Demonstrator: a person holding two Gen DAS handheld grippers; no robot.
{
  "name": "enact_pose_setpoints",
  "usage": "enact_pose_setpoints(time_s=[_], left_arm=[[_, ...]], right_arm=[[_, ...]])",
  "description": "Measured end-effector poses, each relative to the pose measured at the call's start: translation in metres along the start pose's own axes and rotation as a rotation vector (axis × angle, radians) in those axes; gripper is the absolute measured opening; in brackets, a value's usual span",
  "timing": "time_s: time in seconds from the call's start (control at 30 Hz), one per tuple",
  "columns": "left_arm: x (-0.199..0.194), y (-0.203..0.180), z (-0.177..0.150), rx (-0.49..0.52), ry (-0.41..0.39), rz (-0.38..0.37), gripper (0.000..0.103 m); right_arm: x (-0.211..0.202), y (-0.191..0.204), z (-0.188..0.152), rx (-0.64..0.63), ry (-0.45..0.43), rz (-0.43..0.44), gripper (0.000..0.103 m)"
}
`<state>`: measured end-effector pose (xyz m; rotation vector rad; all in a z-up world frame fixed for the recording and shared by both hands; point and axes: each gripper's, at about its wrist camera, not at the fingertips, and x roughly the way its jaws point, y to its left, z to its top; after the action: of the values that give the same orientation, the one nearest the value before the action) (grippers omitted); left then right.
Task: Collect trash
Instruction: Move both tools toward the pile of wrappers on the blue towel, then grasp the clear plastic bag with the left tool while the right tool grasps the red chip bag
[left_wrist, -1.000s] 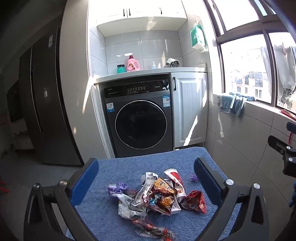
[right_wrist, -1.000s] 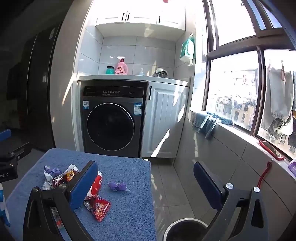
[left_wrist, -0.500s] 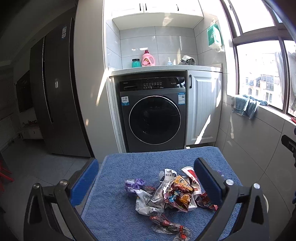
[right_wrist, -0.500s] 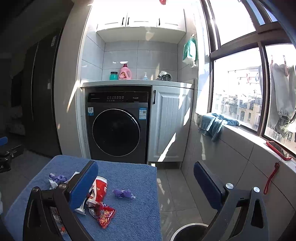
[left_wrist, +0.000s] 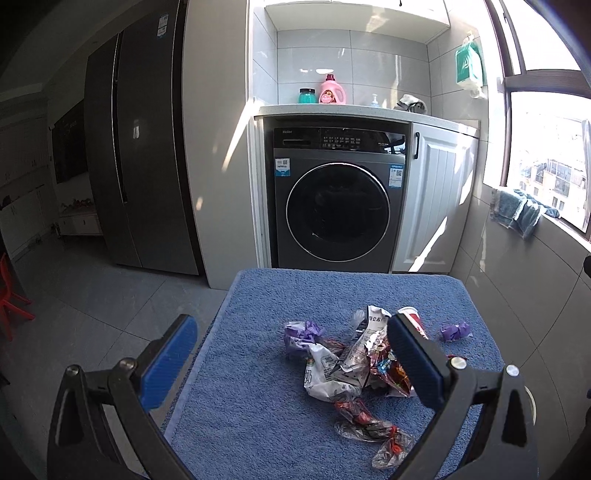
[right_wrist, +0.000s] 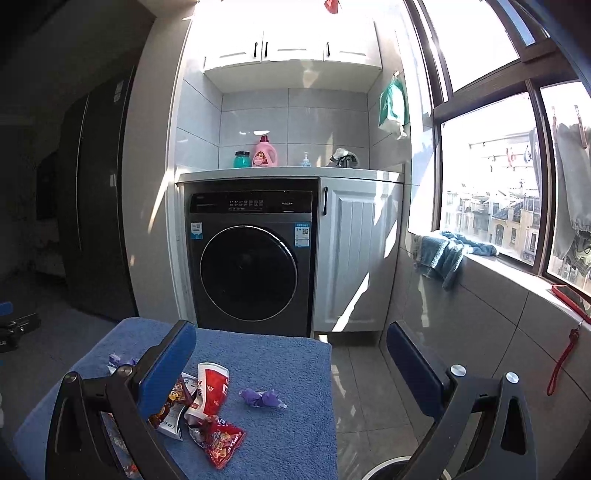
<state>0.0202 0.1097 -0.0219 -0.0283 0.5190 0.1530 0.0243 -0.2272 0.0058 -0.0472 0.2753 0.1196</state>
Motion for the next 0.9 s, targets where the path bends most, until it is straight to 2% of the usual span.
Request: enact_pose_setpoints(time_s=[0.17, 0.37, 0.47, 0.57, 0.67, 0.9], left_arm=[[0.023, -0.008, -0.023, 0.016, 0.111, -0.086, 0.103], [0.051, -0.023, -0.056, -0.006, 0.251, -0.164, 0.102], [0.070, -0.032, -0.074, -0.036, 0.346, -0.226, 0.102], [0.087, -0.046, -0.093, -0.027, 0.428, -0.267, 0.100], [0.102, -0.056, -0.106, -0.028, 0.494, -0.299, 0.093], [0.128, -0.071, -0.117, -0.022, 0.573, -0.310, 0.079]], right_arm=[[0.014, 0.004, -0.010, -0.008, 0.072, 0.032, 0.103], [0.033, 0.001, -0.031, 0.022, 0.173, 0.098, 0.103], [0.046, 0.001, -0.046, 0.050, 0.239, 0.147, 0.103], [0.063, 0.005, -0.062, 0.062, 0.315, 0.179, 0.093], [0.079, 0.016, -0.078, 0.051, 0.388, 0.229, 0.082], [0.109, 0.036, -0.103, 0.021, 0.502, 0.352, 0.065]])
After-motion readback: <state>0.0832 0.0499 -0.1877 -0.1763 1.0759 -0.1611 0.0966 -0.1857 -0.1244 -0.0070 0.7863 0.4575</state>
